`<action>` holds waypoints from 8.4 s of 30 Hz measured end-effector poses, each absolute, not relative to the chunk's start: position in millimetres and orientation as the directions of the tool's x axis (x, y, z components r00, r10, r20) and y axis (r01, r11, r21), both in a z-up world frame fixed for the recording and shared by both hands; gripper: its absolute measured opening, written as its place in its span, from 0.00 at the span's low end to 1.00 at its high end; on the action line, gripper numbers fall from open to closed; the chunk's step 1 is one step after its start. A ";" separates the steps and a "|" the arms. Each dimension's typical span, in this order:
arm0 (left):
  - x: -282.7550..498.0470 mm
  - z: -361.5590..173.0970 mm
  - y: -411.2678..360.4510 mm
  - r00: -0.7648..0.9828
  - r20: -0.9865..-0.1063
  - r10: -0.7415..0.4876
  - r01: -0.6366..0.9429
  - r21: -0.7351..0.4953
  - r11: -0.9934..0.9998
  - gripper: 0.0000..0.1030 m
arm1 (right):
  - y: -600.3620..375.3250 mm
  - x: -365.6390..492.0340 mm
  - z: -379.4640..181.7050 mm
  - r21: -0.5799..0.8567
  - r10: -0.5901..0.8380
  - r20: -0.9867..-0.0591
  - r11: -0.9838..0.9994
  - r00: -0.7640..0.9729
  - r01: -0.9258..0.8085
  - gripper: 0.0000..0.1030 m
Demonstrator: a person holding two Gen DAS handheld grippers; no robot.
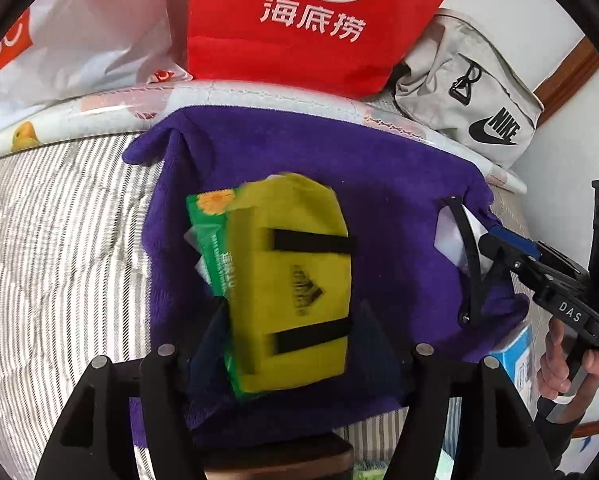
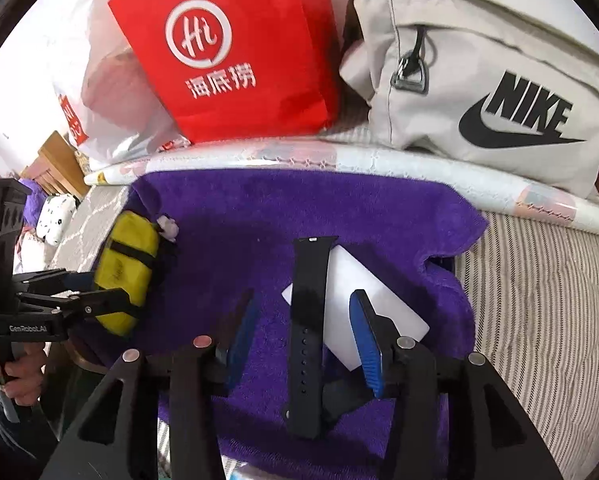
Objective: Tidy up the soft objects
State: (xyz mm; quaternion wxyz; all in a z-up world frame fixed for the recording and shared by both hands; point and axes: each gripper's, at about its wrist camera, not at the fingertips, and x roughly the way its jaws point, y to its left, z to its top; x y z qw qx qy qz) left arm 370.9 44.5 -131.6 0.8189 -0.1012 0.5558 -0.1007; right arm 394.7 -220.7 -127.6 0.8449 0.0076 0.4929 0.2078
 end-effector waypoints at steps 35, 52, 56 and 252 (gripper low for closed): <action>159.5 -68.8 45.9 0.540 -0.803 -0.254 0.104 -0.235 0.966 0.63 | -184.4 165.2 -120.2 0.337 0.536 -0.781 0.794 0.320 -0.505 0.53; 146.2 -88.7 66.7 0.553 -0.781 -0.289 0.110 -0.276 0.955 0.63 | -141.1 167.7 -154.0 0.094 0.271 -0.905 0.879 0.328 -0.467 0.64; 145.9 -96.5 74.2 0.542 -0.780 -0.313 0.103 -0.308 0.946 0.63 | -137.2 167.9 -158.4 0.054 0.230 -0.913 0.887 0.337 -0.459 0.59; 390.0 -116.9 -1.4 0.440 -0.872 -0.216 0.064 -0.210 0.976 0.06 | -214.5 370.2 -149.3 0.250 0.401 -0.858 0.872 0.322 -0.421 0.07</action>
